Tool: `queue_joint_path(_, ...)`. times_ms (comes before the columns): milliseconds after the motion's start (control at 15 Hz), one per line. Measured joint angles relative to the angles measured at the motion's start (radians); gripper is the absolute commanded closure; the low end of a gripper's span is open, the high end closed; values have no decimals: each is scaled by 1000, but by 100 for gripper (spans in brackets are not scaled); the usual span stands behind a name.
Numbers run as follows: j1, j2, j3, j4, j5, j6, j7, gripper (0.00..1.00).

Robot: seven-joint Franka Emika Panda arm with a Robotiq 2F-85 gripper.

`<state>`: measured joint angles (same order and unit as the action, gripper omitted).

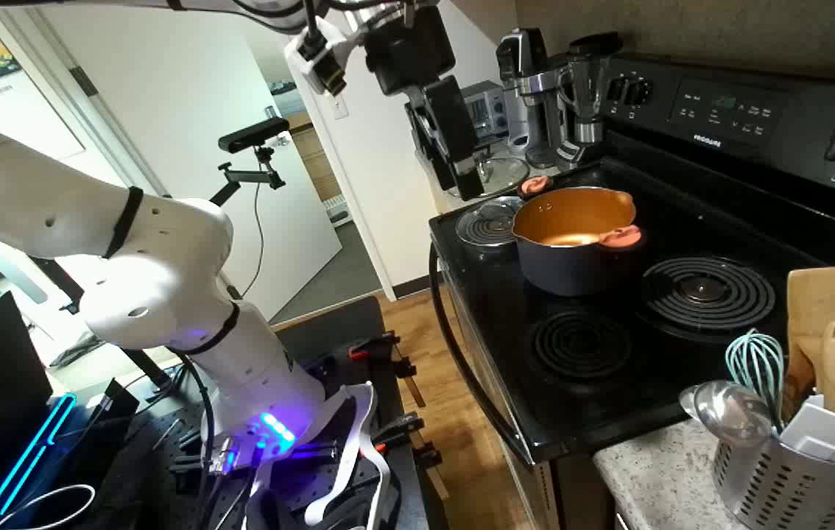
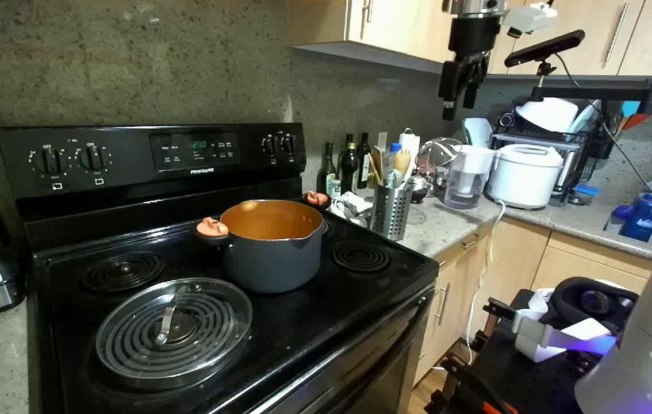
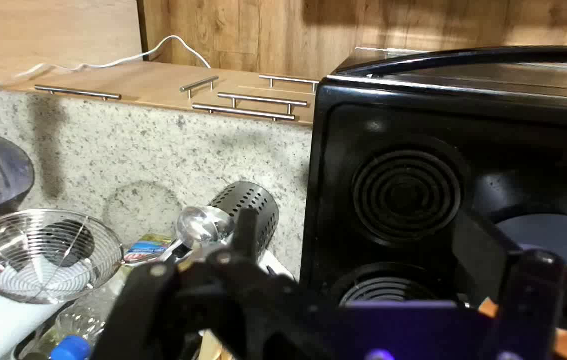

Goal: Cover the pot with the lid on the stove

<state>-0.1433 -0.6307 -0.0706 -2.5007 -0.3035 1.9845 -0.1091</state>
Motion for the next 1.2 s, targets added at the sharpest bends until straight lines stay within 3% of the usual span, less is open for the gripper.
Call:
queue_joint_path(733, 10, 2, -1, 2, 0, 0, 0, 0)
queue_joint_path(1200, 70, 18, 12, 6, 4, 0, 0, 0)
